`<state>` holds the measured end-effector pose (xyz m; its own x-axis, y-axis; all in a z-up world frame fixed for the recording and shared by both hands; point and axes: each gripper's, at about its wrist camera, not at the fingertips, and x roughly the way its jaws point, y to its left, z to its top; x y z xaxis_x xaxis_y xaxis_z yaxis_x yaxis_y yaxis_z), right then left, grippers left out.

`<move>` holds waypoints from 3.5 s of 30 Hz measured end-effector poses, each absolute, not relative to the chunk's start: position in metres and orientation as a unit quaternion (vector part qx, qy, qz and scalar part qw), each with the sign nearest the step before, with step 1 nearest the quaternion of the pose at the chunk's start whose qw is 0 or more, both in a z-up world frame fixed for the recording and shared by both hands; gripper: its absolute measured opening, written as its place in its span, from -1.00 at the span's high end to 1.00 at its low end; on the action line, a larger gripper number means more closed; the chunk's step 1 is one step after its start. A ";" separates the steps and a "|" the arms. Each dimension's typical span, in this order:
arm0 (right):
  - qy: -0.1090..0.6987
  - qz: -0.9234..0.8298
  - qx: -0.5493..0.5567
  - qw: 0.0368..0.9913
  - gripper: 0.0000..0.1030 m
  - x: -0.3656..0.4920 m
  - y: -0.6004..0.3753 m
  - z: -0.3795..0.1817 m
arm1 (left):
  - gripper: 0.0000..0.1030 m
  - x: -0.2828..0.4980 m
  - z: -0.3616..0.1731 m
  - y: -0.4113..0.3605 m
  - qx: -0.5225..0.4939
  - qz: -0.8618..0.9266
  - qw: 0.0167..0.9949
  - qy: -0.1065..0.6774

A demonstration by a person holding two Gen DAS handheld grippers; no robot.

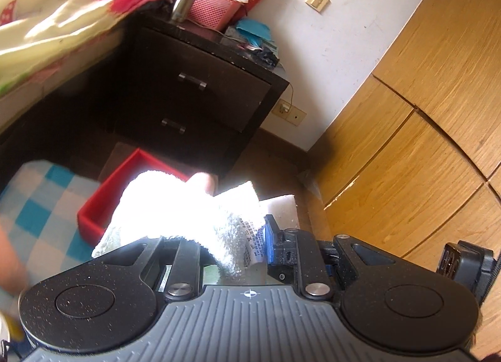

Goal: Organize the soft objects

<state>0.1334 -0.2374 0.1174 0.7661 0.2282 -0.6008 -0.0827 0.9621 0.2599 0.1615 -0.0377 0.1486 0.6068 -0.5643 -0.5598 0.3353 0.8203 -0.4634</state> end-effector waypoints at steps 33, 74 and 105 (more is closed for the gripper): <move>0.363 0.022 0.122 0.923 -0.18 0.225 -0.256 0.039 | -0.26 0.276 0.091 -0.081 -0.073 -0.162 0.901 0.397; 0.351 0.008 0.121 0.928 -0.19 0.173 -0.272 0.076 | -0.73 0.217 0.112 -0.076 -0.024 -0.169 0.898 0.405; 0.324 -0.021 0.054 0.944 -0.25 0.041 -0.224 0.108 | -0.73 0.080 0.080 -0.007 -0.028 -0.119 0.916 0.382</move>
<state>0.0407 -0.2241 0.1082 0.7887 -0.0050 -0.6148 0.0750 0.9933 0.0880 0.0804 -0.0069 0.0802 0.6790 -0.2398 -0.6939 0.1976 0.9700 -0.1418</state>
